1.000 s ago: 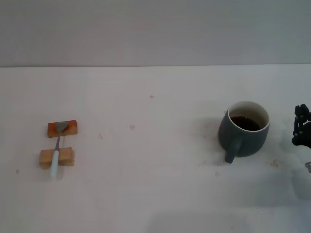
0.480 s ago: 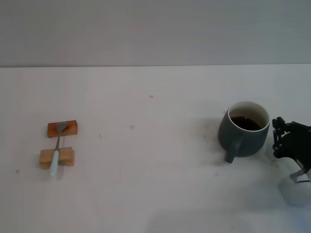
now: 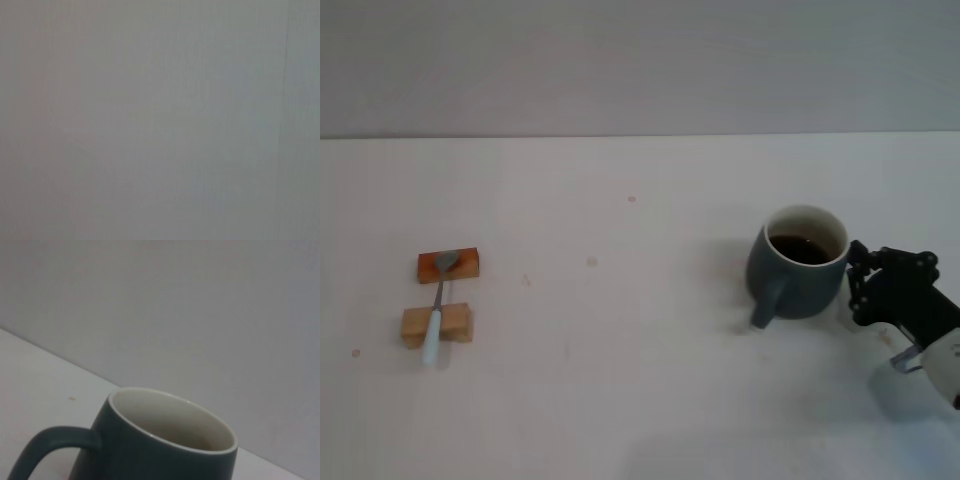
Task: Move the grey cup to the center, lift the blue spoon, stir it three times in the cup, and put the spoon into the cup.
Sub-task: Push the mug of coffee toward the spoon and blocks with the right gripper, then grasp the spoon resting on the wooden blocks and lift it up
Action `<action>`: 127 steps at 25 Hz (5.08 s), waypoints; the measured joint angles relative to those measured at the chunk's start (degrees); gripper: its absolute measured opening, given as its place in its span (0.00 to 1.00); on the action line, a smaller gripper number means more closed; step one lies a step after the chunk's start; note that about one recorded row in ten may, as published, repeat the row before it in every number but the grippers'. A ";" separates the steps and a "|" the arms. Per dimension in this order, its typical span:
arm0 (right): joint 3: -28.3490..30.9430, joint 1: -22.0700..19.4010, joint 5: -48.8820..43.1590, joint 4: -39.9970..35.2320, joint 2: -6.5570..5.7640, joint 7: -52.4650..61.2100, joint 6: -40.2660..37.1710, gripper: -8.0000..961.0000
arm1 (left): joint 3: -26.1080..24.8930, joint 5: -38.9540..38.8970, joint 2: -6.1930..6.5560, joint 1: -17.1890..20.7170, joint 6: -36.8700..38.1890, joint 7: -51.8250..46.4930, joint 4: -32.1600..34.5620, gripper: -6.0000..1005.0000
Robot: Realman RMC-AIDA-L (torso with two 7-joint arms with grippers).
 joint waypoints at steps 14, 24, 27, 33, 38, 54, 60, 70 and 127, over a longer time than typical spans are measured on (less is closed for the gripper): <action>-2.68 3.27 -1.58 0.50 -0.12 0.50 2.27 0.06 | -0.26 -0.12 0.00 0.00 0.12 -0.34 0.13 0.76; -4.26 5.05 -2.19 0.75 -0.06 0.56 2.44 0.06 | -0.30 -0.11 0.03 -0.01 0.53 -0.45 0.26 0.76; -4.93 5.34 -2.19 0.98 -0.05 0.57 2.46 0.06 | -0.14 -0.11 0.06 0.00 0.53 -0.46 0.26 0.76; -5.36 5.66 -2.19 1.83 -0.02 0.42 2.92 0.06 | -0.02 -0.11 0.09 0.00 0.57 -0.46 0.27 0.76; -6.00 6.38 -2.19 2.17 -0.04 0.34 3.57 0.06 | 0.17 -0.11 0.06 0.15 0.68 -0.47 0.27 0.75; -7.32 8.16 -2.73 5.08 -0.07 0.32 4.58 0.06 | 1.43 -0.10 0.09 -0.05 0.70 -0.47 -0.03 0.75; -7.39 8.16 -3.39 6.31 0.01 0.23 5.21 0.06 | 1.83 0.04 0.03 0.30 2.32 -0.48 0.17 0.75; -8.36 7.71 -3.55 8.68 0.28 0.64 5.95 0.06 | 2.28 -0.03 0.04 1.26 3.89 -0.54 0.27 0.75; 8.26 10.89 -2.97 3.20 0.41 0.60 7.45 0.06 | 20.46 -7.58 0.63 20.61 -27.74 25.20 -39.69 0.73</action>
